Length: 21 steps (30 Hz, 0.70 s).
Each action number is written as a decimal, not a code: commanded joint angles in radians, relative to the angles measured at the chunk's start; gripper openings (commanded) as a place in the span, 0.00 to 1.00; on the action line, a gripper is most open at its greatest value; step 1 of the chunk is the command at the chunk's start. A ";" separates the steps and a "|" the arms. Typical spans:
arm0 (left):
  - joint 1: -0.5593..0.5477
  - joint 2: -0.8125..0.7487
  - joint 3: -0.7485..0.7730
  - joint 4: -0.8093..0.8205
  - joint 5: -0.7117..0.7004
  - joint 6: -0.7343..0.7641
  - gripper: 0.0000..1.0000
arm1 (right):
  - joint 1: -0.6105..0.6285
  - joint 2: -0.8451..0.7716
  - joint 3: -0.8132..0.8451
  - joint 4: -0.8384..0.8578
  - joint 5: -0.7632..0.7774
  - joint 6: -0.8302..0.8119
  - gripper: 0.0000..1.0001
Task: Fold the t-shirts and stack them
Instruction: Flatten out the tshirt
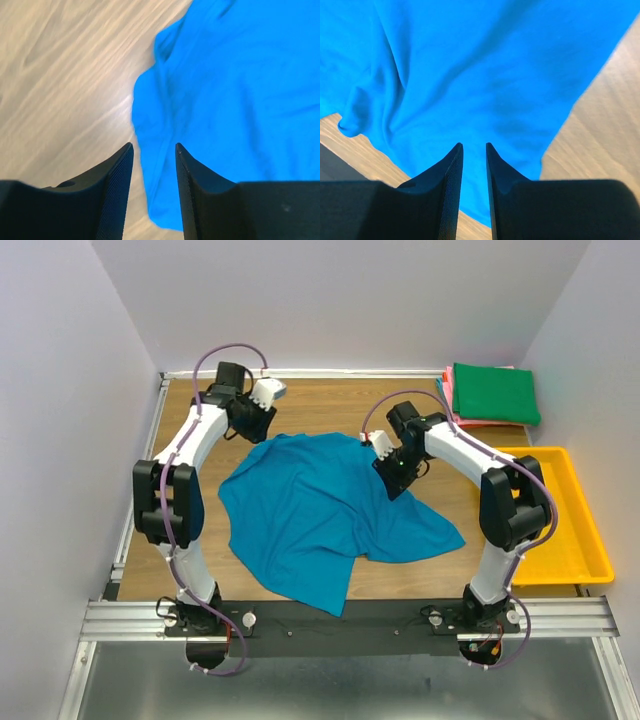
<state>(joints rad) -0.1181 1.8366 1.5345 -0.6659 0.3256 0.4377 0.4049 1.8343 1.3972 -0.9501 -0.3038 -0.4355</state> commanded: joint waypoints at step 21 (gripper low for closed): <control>-0.118 0.339 0.269 0.081 -0.149 -0.099 0.44 | 0.014 -0.024 -0.325 0.165 0.029 0.098 0.31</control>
<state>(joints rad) -0.2367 2.1288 1.7733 -0.5842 0.1867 0.3534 0.4118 1.8027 1.1217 -0.8322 -0.3031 -0.3405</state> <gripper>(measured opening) 0.446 0.310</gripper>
